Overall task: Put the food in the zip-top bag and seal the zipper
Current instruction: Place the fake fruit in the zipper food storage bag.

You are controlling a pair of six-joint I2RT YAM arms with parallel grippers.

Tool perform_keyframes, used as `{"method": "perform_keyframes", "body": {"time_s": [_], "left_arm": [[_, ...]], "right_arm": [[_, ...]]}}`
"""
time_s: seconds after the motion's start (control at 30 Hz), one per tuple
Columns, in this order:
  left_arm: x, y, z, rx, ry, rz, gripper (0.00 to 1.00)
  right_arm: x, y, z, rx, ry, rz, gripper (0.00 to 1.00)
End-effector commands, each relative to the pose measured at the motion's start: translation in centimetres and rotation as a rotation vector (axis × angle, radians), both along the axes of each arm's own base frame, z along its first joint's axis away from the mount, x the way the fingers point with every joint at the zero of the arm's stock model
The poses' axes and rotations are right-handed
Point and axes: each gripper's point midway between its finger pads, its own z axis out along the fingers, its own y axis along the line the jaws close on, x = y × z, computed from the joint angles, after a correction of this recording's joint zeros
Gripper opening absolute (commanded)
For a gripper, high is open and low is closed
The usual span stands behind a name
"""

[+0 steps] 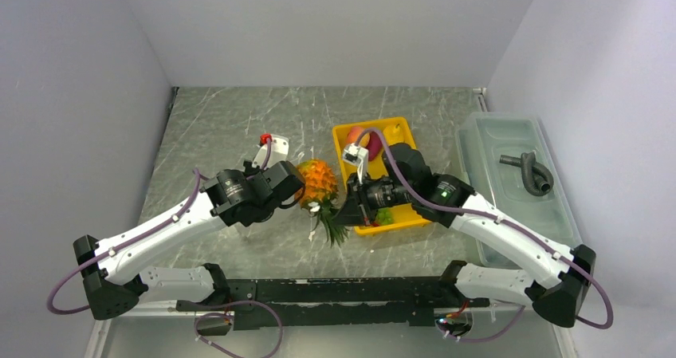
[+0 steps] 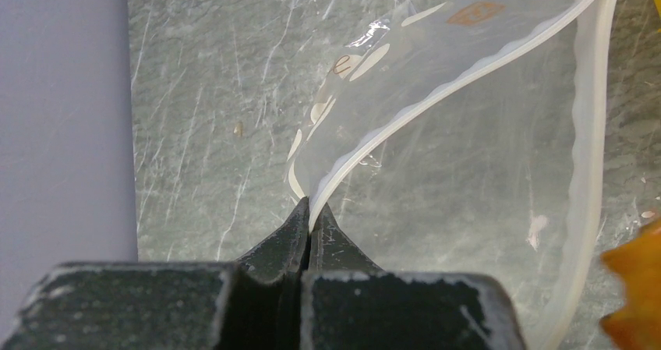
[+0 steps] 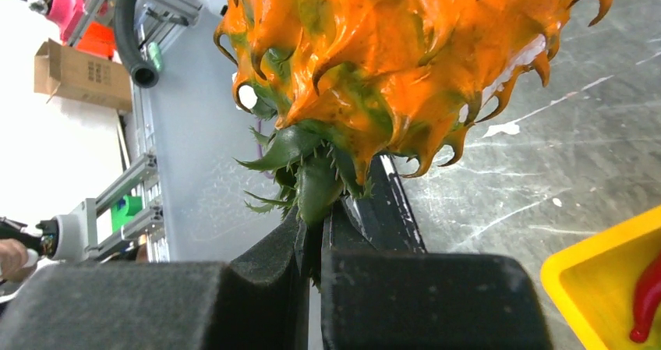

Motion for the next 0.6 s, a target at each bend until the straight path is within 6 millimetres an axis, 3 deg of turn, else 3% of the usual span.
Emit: {"method": "perform_keyframes", "body": {"time_s": [0.0, 0.17, 0.57], "left_arm": [[0.3, -0.2, 0.5, -0.019, -0.023, -0.004, 0.0], [0.3, -0.3, 0.5, -0.017, -0.02, -0.004, 0.0], [0.1, -0.3, 0.9, -0.044, -0.031, -0.01, 0.0]], "right_arm": [[-0.6, 1.6, 2.9, 0.065, -0.038, 0.047, 0.0], [-1.0, 2.6, 2.5, 0.046, -0.014, 0.057, 0.0], [-1.1, 3.7, -1.5, -0.09, 0.076, 0.037, 0.0]]}}
